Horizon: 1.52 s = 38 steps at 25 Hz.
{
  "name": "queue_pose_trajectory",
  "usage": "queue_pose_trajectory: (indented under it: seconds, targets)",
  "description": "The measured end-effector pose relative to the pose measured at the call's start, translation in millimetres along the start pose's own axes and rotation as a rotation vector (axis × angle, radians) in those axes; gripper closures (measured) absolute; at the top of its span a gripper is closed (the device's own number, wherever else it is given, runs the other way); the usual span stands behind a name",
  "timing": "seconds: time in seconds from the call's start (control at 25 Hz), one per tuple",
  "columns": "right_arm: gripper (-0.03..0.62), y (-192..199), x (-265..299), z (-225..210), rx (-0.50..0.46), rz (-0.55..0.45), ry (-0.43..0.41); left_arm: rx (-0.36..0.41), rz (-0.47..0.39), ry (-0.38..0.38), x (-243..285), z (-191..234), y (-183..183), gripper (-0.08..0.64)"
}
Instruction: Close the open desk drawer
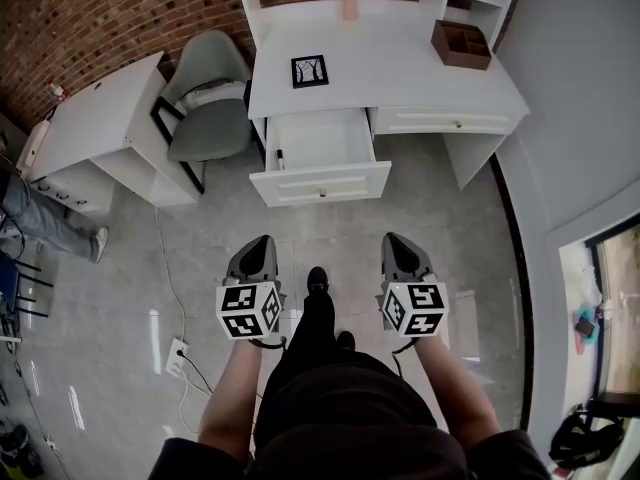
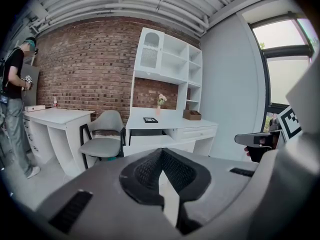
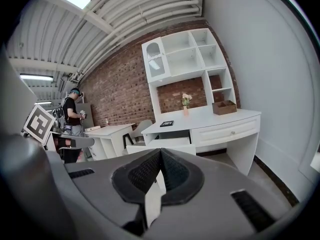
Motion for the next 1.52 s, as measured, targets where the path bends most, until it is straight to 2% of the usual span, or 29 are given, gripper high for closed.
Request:
queue_pose_trajectory:
  seconds: [0.52, 0.84, 1.24, 1.52]
  targets:
    - [0.588, 0.6, 99.0, -23.1, 0.025, 0.079, 0.019, 0.000, 0.094, 0.028, 103.8, 31.7, -5.5, 0.551]
    - [0.588, 11.8, 168.3, -28.5, 0.034, 0.183, 0.038, 0.003, 0.191, 0.029, 167.2, 63.2, 3.4, 0.551]
    - [0.588, 45.9, 223.6, -32.2, 0.056, 0.318, 0.072, -0.013, 0.304, 0.034, 216.9, 87.3, 27.1, 0.551]
    - [0.588, 53.9, 249.2, -41.0, 0.055, 0.373, 0.083, -0.040, 0.354, 0.030, 235.3, 93.8, 40.1, 0.551]
Point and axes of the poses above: the fingertips, and each gripper's own axes: x forward along the fingers, z to its left, y out of its underside, the point moved 4 cm from there along -x, backward along the fingers, and after that the axes turned 7 degrees about -x, right-handed, at the moved point
